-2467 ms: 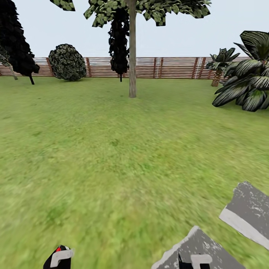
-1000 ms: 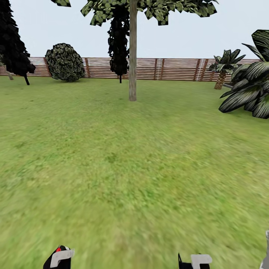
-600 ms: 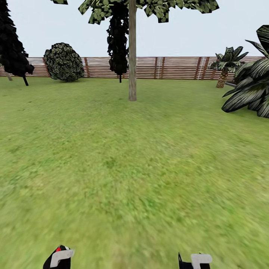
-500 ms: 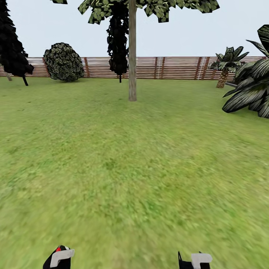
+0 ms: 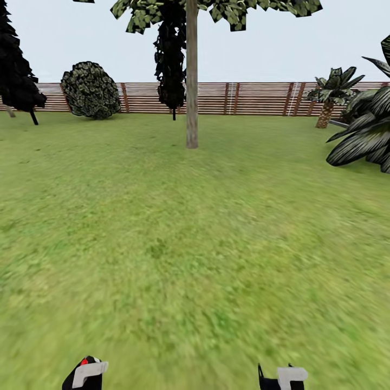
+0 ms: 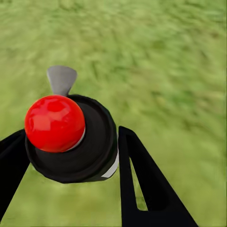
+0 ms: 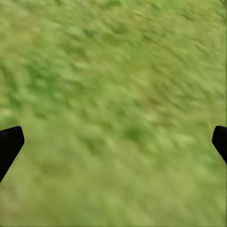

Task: In the garden, pick up the pesticide atomizer on the floor and spray pesticide onto both trees until each tree trunk is fully covered.

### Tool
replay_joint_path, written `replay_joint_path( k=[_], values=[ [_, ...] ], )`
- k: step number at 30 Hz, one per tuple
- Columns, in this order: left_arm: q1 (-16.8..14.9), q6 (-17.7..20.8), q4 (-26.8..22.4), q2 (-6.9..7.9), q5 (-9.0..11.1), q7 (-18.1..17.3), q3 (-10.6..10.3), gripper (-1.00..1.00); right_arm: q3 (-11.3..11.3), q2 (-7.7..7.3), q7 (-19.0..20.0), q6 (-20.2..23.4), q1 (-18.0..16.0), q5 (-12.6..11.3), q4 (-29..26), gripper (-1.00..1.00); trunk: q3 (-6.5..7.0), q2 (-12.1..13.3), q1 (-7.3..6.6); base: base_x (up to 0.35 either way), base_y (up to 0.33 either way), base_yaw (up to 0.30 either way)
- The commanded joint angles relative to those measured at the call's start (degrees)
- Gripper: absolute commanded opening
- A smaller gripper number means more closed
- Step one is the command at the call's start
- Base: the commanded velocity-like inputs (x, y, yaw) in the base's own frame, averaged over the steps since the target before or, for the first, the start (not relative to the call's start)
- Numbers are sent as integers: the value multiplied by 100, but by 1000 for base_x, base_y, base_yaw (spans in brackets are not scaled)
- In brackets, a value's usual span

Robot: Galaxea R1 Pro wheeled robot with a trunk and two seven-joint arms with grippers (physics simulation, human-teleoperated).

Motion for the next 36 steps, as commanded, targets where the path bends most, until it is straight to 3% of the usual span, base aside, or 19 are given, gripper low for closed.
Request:
replay_joint_path(
  k=[1, 36],
  values=[
    [-4, -19, 4, -4, -16, 5, 14, -100, 6, -1, -48, -4, -3, 60, 4, 100, -5, -2, 2, 339, 0, 0],
    [-6, -19, 4, -31, -16, 5, 12, -100, -16, -29, -66, -9, -3, 51, -4, 100, -5, -2, 2, 339, 0, 0]
  ],
)
